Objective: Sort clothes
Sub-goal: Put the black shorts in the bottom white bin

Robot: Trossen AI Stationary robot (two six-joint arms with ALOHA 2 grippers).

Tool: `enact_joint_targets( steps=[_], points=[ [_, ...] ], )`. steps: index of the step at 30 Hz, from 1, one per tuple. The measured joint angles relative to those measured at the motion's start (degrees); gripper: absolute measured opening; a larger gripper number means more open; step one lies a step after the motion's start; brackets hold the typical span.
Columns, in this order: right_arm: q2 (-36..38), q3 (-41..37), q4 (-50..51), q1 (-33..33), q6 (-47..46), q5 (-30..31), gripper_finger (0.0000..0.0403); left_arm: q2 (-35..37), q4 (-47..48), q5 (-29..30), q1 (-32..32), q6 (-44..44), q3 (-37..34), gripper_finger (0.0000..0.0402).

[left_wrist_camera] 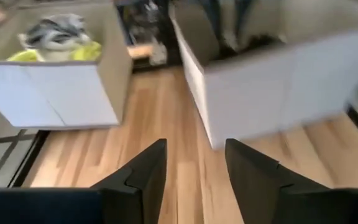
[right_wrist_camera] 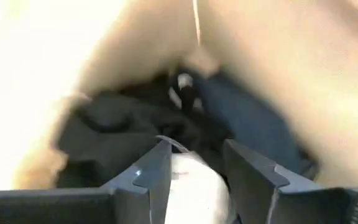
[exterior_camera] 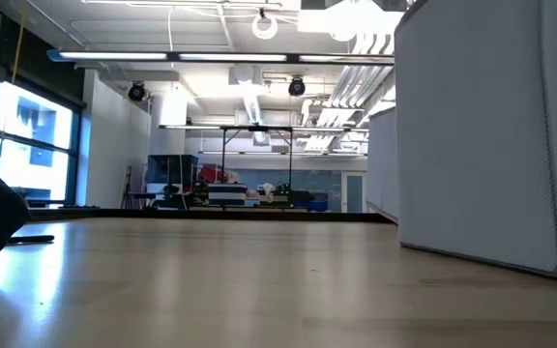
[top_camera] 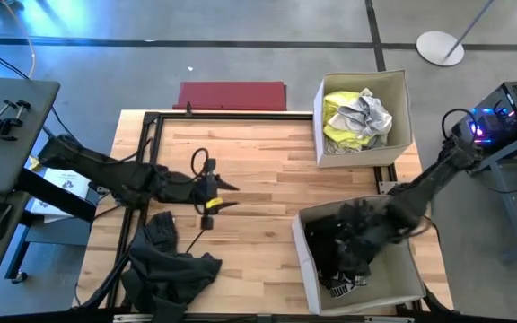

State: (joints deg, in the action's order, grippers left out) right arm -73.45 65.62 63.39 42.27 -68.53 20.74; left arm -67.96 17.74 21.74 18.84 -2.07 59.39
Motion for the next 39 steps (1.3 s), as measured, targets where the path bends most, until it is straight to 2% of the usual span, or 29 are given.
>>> enact_joint_targets(
  steps=[3, 6, 9, 10, 12, 14, 17, 20, 24, 26, 31, 35, 39],
  points=[
    [0.02, 5.78, 4.57, 5.47, -0.96, 13.02, 0.0139, -0.01, 11.08, 0.96, 3.99, -2.89, 3.7, 0.0141],
    [0.02, 7.88, 3.3, 10.75, 5.42, 31.58, 0.014, -1.06, 20.07, 8.14, 9.32, -1.8, 5.93, 0.0131],
    [0.02, 6.42, -2.5, 13.88, 12.61, 48.94, 0.014, -3.11, 30.25, 9.38, 13.35, 6.49, 8.65, 0.0127],
    [0.0, 5.69, -3.99, 14.25, 14.14, 53.03, 0.014, -3.82, 33.14, 8.26, 14.29, 10.35, 9.66, 0.0127],
    [0.0, 4.46, -6.98, 13.74, 15.0, 57.32, 0.014, -5.02, 38.22, 4.73, 15.94, 19.15, 10.58, 0.0127],
    [0.0, 3.47, -8.4, 12.21, 15.05, 58.57, 0.014, -6.01, 40.97, 0.43, 16.8, 26.65, 10.57, 0.0127],
    [-0.64, 2.05, -8.91, 9.18, 15.05, 58.72, 0.014, -8.05, 44.02, -5.29, 17.85, 32.95, 10.06, 0.0127],
    [-1.36, 0.74, -8.73, 5.79, 16.21, 58.68, 0.014, -10.33, 42.98, -10.53, 18.74, 37.31, 7.96, 0.0132],
    [-1.55, -0.5, -8.99, 1.86, 17.53, 58.2, 0.014, -12.75, 38.23, -21.06, 18.85, 44.47, 4.25, 0.0158],
    [-1.55, -0.78, -9.04, 0.26, 17.61, 57.61, 0.0139, -14.0, 34.3, -25.8, 18.86, 45.33, 1.72, 0.0172],
    [-1.55, -0.84, -9.29, -1.94, 18.49, 54.64, 0.0139, -18.74, 27.18, -31.63, 19.26, 43.49, -5.82, 0.0188],
    [-1.55, -0.84, -9.31, -2.17, 18.64, 51.91, 0.0139, -24.47, 25.38, -32.28, 19.17, 39.27, -10.63, 0.0163],
    [-1.55, -0.84, -9.86, -2.13, 18.66, 50.33, 0.0139, -28.78, 24.3, -34.39, 18.47, 32.17, -10.97, 0.0085]
  ],
)
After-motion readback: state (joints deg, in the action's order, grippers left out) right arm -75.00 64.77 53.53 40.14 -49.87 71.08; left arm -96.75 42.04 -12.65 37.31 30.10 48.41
